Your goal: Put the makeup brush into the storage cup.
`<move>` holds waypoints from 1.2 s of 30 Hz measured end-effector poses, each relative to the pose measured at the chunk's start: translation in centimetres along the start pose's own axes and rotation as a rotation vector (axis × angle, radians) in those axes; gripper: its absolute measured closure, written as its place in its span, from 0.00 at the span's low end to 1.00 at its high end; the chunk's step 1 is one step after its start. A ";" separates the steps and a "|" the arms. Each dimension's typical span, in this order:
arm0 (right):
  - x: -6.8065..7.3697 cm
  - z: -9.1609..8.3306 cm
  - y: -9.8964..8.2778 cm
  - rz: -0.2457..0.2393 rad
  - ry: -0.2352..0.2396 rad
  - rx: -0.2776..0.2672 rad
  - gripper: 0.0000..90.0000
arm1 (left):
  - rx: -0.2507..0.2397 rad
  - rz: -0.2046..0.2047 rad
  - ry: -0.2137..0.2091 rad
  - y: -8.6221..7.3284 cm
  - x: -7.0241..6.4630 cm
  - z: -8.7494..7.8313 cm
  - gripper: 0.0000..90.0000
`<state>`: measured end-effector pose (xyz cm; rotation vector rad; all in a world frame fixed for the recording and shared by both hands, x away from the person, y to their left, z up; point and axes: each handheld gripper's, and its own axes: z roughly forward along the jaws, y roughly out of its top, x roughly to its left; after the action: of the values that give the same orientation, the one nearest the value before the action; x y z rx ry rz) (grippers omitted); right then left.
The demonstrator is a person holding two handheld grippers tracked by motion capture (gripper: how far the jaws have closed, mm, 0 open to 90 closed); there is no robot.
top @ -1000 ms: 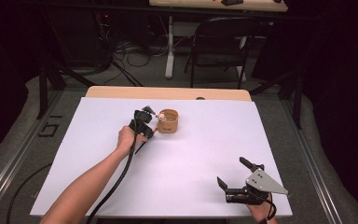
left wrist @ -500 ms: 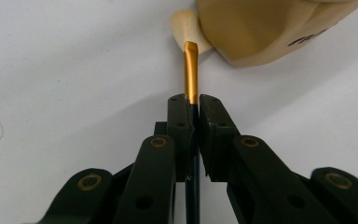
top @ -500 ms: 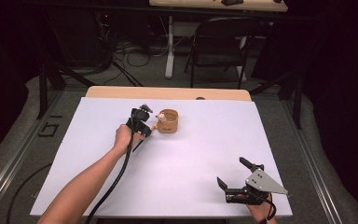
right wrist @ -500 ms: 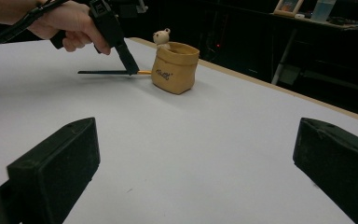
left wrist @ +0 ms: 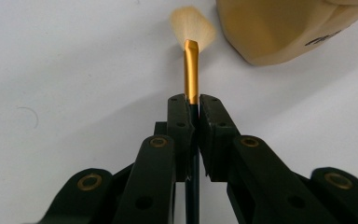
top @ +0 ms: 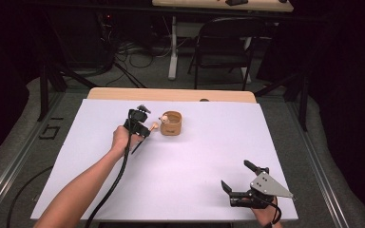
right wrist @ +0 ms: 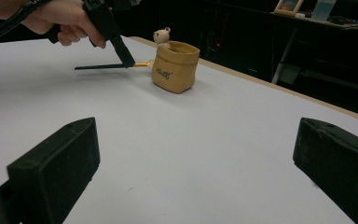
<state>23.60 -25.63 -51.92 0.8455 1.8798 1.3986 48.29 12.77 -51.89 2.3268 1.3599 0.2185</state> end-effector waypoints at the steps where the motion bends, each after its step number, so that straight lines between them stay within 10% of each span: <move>1: 0.0 0.0 0.0 0.000 0.001 0.000 0.00 | -0.002 0.000 -0.004 0.0 0.1 -0.1 0.93; 36: 0.1 0.4 -0.1 -0.002 0.006 0.016 0.00 | -0.206 0.013 -0.100 -2.9 1.9 -5.2 0.93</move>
<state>23.88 -25.39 -52.14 0.8474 1.8975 1.3879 45.12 17.13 -48.65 2.1473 1.2142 0.2317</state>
